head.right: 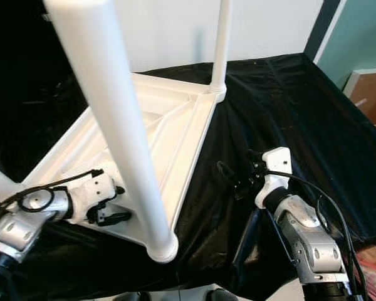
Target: Building children table
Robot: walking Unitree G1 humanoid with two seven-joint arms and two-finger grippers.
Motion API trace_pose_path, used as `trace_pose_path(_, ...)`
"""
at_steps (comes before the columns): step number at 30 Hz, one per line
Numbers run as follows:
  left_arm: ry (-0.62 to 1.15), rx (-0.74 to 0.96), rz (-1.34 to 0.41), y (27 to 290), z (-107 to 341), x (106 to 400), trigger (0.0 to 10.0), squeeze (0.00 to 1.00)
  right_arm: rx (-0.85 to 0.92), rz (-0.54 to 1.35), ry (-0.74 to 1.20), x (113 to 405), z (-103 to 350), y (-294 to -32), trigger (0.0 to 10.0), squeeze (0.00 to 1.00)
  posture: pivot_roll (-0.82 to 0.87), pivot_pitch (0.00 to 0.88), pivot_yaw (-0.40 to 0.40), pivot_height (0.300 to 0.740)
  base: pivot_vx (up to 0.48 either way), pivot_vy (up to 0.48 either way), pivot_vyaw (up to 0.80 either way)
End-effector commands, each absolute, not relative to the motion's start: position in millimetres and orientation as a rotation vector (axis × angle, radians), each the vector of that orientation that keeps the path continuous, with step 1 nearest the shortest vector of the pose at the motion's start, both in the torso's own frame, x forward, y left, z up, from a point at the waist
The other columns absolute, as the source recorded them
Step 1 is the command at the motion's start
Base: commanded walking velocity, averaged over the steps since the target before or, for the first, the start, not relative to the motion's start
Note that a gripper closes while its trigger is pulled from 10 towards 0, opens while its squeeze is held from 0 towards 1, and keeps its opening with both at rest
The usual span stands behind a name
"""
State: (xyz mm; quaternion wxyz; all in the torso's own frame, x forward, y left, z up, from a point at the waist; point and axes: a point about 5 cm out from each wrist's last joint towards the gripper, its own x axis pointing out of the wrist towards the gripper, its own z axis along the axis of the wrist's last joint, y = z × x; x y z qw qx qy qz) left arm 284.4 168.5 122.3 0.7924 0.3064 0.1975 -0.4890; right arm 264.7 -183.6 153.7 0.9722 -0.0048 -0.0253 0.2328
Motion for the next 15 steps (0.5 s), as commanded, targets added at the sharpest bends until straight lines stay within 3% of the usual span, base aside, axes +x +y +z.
trace_pose_path(1, 0.489, 0.636, -0.918, 177.0, 110.4, 288.1, 0.0, 0.0, -0.014, 0.455, -0.043, 261.9, 152.8, -186.5, 10.0, 0.0, -0.03, 0.132, 0.025, 0.74, 0.0, 0.0, 0.0)
trace_pose_path(15, 0.474, 0.487, -0.738, 147.6, 110.0, 300.1, 0.0, 0.0, -0.007, 0.423, -0.057, 263.5, 152.9, -185.3, 10.0, 0.0, -0.03, 0.121, 0.041, 0.74, 0.0, 0.0, 0.0)
